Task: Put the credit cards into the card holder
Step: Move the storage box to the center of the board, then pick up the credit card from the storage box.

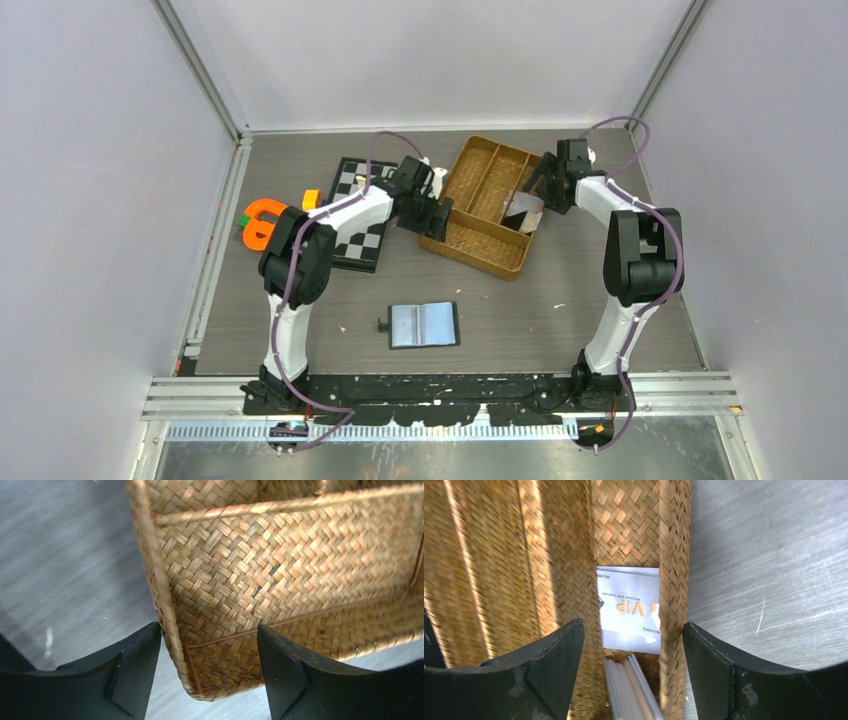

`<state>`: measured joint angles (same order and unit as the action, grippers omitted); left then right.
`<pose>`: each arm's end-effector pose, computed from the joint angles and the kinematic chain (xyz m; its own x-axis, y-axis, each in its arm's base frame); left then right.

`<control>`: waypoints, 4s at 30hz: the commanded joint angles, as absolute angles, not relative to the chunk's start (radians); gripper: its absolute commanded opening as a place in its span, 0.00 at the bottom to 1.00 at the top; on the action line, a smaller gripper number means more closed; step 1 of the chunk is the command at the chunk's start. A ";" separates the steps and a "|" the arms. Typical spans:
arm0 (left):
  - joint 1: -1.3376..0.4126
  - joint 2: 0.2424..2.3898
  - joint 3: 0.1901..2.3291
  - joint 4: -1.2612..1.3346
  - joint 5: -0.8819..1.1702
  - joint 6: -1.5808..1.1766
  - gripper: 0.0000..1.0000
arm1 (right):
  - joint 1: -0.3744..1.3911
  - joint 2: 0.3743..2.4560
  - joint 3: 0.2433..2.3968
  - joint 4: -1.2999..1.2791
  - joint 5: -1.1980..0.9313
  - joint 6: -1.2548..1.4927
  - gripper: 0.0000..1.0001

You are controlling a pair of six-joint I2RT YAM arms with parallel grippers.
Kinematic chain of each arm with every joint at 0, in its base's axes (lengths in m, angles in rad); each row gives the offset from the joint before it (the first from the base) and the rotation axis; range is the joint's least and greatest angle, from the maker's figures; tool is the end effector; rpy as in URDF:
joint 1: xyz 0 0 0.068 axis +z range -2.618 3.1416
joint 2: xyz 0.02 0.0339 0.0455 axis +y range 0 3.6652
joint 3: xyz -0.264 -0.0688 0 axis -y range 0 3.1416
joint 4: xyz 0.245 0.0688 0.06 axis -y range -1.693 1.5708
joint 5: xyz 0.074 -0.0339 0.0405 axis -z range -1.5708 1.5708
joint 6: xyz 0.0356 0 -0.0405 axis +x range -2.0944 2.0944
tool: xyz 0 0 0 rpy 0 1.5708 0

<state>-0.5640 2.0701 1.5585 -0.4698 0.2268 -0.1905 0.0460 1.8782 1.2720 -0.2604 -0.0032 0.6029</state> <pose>0.3759 -0.2472 0.1873 -0.8085 0.2931 -0.5104 0.4822 0.8271 -0.2888 0.4059 0.0188 0.1913 -0.6544 0.5375 -0.5319 0.3921 0.8426 0.3691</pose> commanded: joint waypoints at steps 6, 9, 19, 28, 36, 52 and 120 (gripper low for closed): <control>-0.606 1.997 1.580 -0.562 0.057 -0.240 0.75 | 0.059 1.771 1.369 -0.433 0.131 0.497 0.81; -0.607 2.032 1.637 -0.606 0.024 -0.245 0.71 | 0.075 1.737 1.373 -0.528 0.121 0.487 0.82; -0.606 2.064 1.661 -0.626 0.008 -0.262 0.34 | 0.190 1.724 1.372 -0.666 0.134 0.444 0.82; -0.607 2.065 1.660 -0.634 -0.026 -0.259 0.19 | 0.196 1.798 1.385 -0.711 0.203 0.437 0.82; -0.607 2.062 1.657 -0.637 -0.029 -0.257 0.11 | 0.196 1.833 1.411 -0.750 0.240 0.433 0.82; -0.606 2.060 1.663 -0.645 -0.032 -0.257 0.07 | 0.196 1.768 1.418 -0.817 0.256 0.457 0.72; -0.607 2.073 1.677 -0.663 -0.005 -0.256 0.00 | -0.020 1.606 1.190 -0.632 -0.146 0.487 0.38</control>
<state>-0.6151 2.0670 1.6474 -0.6281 -0.0029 -0.2546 -0.0162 1.6382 1.1595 -0.6205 -0.1665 0.4942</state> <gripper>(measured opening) 0.099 0.406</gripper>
